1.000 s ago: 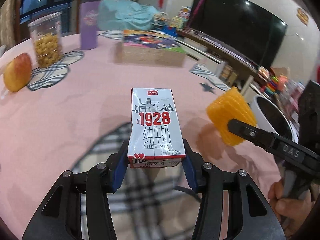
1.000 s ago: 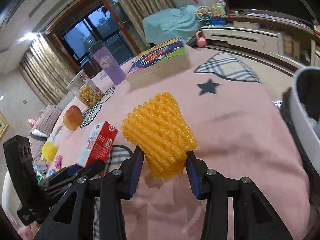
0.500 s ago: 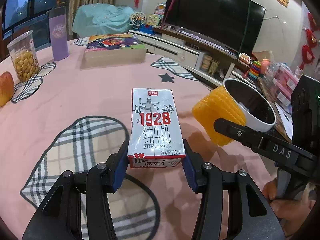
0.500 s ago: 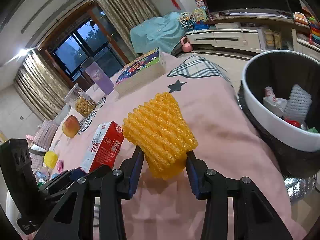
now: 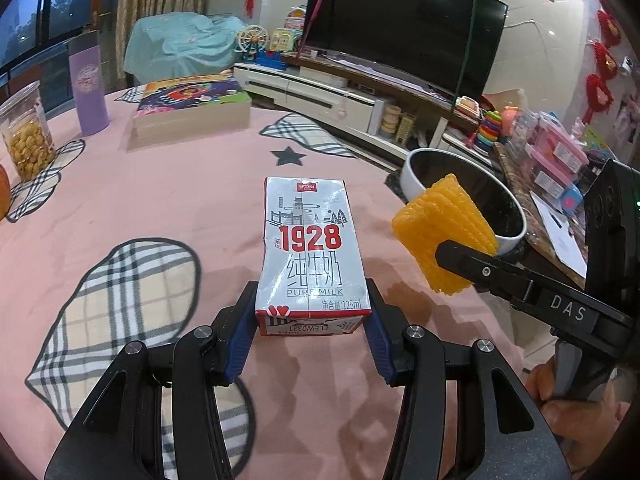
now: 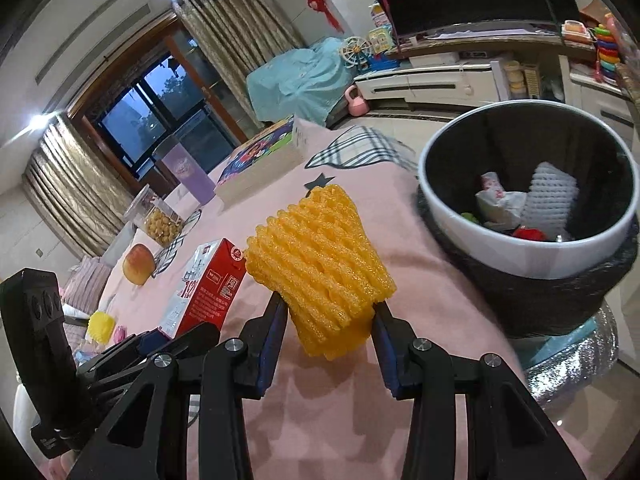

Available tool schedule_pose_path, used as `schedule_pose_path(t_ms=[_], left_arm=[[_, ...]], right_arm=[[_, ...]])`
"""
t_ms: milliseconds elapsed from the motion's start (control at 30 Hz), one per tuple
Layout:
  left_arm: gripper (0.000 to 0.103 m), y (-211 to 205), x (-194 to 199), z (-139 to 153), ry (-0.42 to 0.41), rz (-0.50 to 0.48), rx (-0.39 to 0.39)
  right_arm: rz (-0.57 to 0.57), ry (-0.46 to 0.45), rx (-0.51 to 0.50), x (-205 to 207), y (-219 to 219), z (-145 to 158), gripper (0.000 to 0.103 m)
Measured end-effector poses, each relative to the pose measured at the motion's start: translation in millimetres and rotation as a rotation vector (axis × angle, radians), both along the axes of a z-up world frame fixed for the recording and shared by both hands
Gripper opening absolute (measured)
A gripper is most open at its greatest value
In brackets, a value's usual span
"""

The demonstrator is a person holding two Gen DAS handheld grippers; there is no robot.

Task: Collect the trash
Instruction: 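Carry the milk carton and orange foam net over the black bin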

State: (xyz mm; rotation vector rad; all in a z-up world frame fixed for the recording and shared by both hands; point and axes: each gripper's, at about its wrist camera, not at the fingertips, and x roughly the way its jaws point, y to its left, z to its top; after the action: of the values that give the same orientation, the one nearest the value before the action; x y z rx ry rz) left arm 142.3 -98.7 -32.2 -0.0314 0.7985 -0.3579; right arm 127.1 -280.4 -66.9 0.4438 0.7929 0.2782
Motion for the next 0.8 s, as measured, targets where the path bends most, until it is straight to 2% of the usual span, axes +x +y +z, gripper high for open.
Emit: schedule_pose_path(t_ms=[433, 800], left_arm=[[0.049, -38, 3, 14, -0.027, -0.085, 0.015], [0.049, -86, 8, 22, -0.047, -0.175, 0.031]], right_arm=[[-0.093, -0.032, -0.01, -13, -43, 10, 0.042], [-0.168, -0.029, -0.028, -15, -84, 13, 0.042]])
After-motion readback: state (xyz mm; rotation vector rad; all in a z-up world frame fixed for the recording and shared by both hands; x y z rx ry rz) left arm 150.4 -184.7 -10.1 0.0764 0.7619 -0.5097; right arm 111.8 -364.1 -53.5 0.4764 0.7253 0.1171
